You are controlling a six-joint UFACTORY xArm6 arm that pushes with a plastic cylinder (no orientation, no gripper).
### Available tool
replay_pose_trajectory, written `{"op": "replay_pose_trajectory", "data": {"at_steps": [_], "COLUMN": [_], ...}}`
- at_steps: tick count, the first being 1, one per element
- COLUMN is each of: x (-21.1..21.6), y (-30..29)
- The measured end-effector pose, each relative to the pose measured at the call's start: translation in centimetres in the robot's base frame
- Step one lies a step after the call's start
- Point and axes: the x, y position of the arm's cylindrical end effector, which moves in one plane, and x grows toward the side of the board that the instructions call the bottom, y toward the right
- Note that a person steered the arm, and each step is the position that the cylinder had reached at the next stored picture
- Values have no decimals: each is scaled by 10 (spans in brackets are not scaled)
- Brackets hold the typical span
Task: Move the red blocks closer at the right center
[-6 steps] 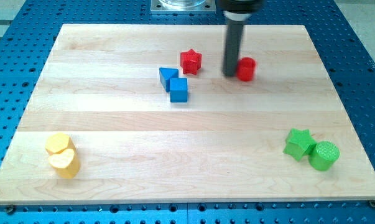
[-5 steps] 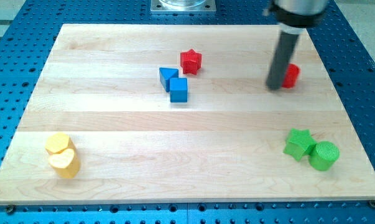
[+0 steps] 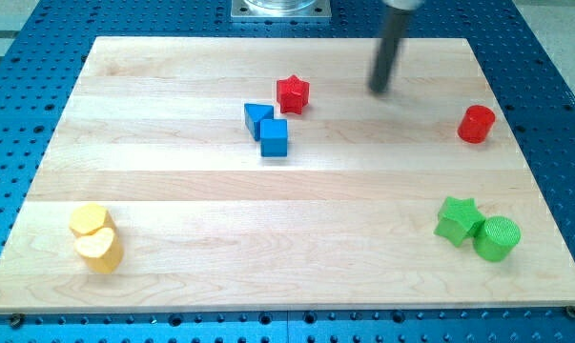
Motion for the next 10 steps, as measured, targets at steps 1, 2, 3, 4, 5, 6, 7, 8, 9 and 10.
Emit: {"op": "replay_pose_trajectory", "data": {"at_steps": [1, 2, 3, 4, 5, 6, 7, 8, 9, 10], "x": [-26, 37, 75, 71, 113, 134, 142, 155, 153, 171], "y": [-120, -84, -41, -88, -67, 14, 43, 48, 94, 159]}}
